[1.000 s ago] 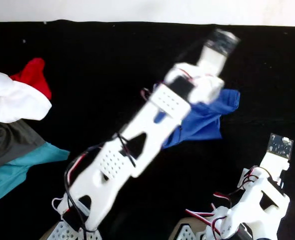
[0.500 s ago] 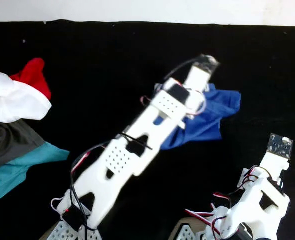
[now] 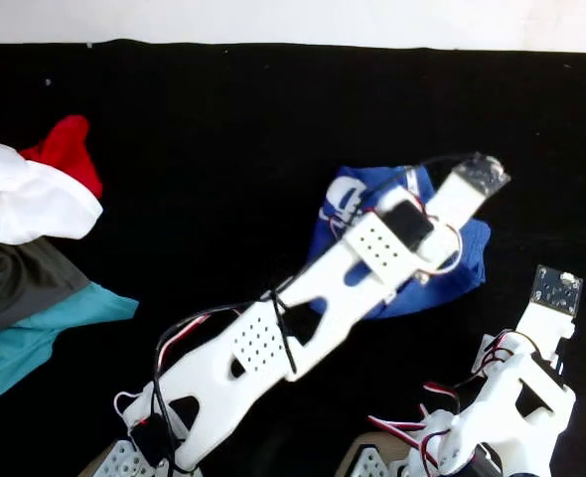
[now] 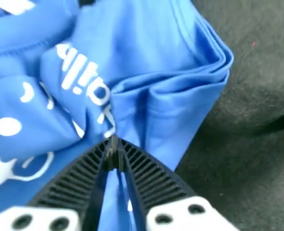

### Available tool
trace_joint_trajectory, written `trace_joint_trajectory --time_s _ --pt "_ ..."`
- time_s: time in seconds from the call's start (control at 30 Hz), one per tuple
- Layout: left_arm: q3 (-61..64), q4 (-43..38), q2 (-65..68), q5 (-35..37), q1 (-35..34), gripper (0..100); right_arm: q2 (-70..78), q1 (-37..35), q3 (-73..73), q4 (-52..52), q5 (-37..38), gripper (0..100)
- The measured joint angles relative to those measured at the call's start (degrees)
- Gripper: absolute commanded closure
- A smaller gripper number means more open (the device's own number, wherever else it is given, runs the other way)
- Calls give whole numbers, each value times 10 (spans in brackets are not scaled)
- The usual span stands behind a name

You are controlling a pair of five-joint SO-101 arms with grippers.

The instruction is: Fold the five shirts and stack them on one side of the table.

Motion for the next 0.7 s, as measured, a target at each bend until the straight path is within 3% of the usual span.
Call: trace_joint_trajectory --time_s 0.33,0.6,0.7 --pt "-11 -125 105 3 -177 991 0 0 0 0 0 992" --pt "-18 -193 131 3 -244 991 -2 0 -2 1 0 992" --pt "-18 -193 128 3 -266 991 4 -1 -53 53 0 985"
